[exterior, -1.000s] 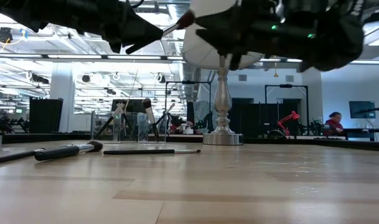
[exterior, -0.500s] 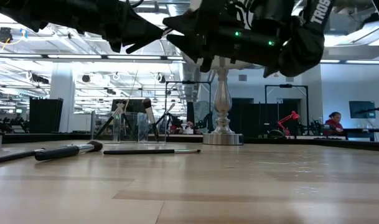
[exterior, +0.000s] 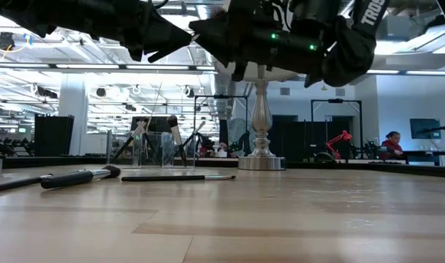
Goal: Put items in baskets/containers
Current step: Put the black highlighter brush into the transparent organizer
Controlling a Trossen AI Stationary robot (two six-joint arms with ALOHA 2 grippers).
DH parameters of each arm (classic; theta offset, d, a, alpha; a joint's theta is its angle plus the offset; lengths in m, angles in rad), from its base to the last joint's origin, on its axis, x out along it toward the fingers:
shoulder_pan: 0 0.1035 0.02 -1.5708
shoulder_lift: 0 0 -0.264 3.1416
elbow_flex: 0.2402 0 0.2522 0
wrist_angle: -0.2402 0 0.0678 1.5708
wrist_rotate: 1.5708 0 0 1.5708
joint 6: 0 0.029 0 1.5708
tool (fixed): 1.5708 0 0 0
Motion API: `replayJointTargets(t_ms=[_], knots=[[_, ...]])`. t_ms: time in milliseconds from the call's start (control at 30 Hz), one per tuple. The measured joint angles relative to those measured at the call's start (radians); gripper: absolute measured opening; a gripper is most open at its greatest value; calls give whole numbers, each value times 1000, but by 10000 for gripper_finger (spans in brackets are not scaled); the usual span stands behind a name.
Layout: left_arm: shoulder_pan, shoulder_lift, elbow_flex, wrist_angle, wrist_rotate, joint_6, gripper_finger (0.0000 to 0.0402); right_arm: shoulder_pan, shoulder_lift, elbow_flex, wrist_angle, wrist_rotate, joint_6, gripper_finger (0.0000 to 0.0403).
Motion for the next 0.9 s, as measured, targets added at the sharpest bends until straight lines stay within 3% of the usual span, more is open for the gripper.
replayJointTargets(t_ms=[167,700,900], knots=[[-1,-1,0,-2,-1,7,53,0,0,14,-34,-10,7,46],[0,-1,2,-2,-4,-2,76,14,-30,14,-56,58,-9,45],[-2,-5,2,-17,-25,20,77,43,-154,14,-255,154,-104,45]])
